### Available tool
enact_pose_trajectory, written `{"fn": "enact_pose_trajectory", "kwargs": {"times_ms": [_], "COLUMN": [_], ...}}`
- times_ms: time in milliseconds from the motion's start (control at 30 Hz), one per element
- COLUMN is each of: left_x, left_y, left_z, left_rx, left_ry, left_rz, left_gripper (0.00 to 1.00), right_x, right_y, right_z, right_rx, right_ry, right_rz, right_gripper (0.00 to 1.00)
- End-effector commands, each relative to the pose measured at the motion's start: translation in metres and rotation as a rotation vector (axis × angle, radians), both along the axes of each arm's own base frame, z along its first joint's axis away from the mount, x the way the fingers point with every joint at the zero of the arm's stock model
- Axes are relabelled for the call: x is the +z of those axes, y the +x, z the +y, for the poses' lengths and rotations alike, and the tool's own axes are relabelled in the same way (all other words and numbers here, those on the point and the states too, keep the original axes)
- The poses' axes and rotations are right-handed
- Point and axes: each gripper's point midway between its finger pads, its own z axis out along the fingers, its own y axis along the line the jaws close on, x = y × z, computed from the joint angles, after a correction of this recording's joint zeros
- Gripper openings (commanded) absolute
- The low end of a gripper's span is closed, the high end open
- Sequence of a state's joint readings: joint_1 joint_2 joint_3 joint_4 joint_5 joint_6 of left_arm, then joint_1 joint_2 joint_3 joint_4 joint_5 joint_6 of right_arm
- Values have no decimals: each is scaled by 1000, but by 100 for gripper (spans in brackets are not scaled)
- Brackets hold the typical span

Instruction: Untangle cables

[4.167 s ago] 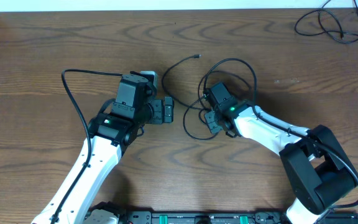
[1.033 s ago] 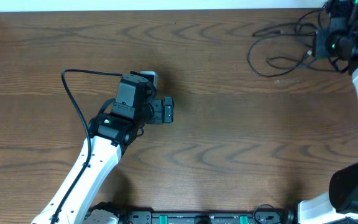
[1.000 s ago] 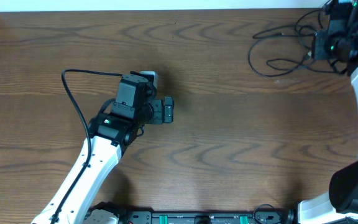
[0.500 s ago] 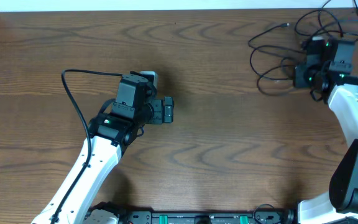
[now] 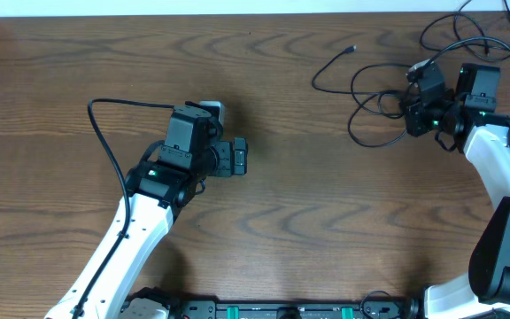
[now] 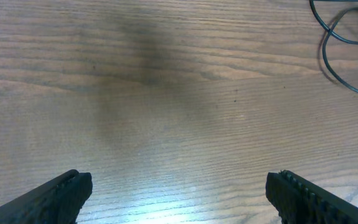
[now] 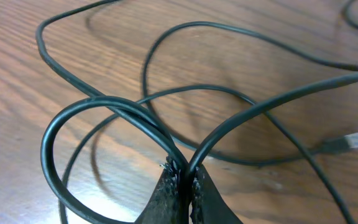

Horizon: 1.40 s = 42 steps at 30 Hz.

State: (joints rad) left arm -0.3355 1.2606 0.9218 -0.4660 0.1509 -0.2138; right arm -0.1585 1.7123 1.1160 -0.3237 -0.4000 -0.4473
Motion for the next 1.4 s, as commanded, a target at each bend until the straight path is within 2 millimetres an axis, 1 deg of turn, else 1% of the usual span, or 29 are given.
{"fn": "enact_pose_trajectory", "kwargs": {"times_ms": [0, 67, 100, 200, 233, 300, 367, 400, 433, 467, 567, 667, 700, 800, 900, 933, 967, 1000, 1033, 1067, 1167, 1267, 1300, 1367], "left_x": [4, 3, 3, 4, 4, 4, 4, 3, 4, 4, 4, 4, 3, 3, 4, 3, 4, 4, 4, 4, 4, 4, 4, 3], "left_y": [4, 4, 4, 4, 4, 4, 4, 4, 4, 4, 4, 4, 4, 4, 4, 4, 4, 4, 4, 4, 4, 4, 4, 4], "left_z": [1, 1, 1, 1, 1, 1, 1, 1, 1, 1, 1, 1, 1, 1, 1, 1, 1, 1, 1, 1, 1, 1, 1, 1], "left_rx": [17, 17, 17, 17, 17, 17, 17, 17, 17, 17, 17, 17, 17, 17, 17, 17, 17, 17, 17, 17, 17, 17, 17, 17], "left_ry": [-5, -4, -4, -5, -5, -5, -5, -4, -5, -5, -5, -5, -4, -4, -5, -4, -5, -5, -5, -5, -5, -5, -5, -4], "left_rz": [-4, -4, -4, -4, -4, -4, -4, -4, -4, -4, -4, -4, -4, -4, -4, -4, -4, -4, -4, -4, -4, -4, -4, -4], "left_gripper": [96, 97, 97, 96, 96, 96, 96, 96, 96, 96, 96, 96, 96, 97, 96, 97, 96, 97, 97, 96, 96, 96, 97, 96], "right_x": [-12, -17, -20, -27, -28, -30, -31, -31, -32, -32, -32, -22, -9, 20, 45, 51, 53, 54, 54, 54, 52, 48, 43, 36], "right_y": [1, 0, 0, 0, 0, 0, 0, 0, 0, 0, 0, 2, 4, 10, 21, 26, 28, 30, 31, 32, 39, 45, 48, 58], "right_z": [-10, -10, -10, -14, -17, -22, -30, -32, -36, -39, -48, -47, -48, -49, -51, -57, -61, -77, -88, -94, -112, -130, -141, -148], "right_rx": [-19, -19, -19, -30, -41, -61, -87, -95, -116, -132, -171, -207, -238, -262, -293, -342, -384, -511, -606, -655, -783, -881, -945, -968], "right_ry": [-50, -49, -48, -62, -78, -104, -140, -151, -165, -170, -205, -179, -158, -146, -128, -102, -85, -39, 13, 50, 166, 209, 230, 254], "right_rz": [16, 27, 35, 51, 55, 59, 64, 65, 69, 72, 79, 62, 33, -54, -147, -172, -179, -184, -184, -185, -208, -243, -261, -293], "right_gripper": [6, 17, 31, 37, 49, 61, 72, 74, 81, 85, 99, 99, 99, 99, 99, 99, 99, 99, 99, 99, 99, 99, 99, 98]}}
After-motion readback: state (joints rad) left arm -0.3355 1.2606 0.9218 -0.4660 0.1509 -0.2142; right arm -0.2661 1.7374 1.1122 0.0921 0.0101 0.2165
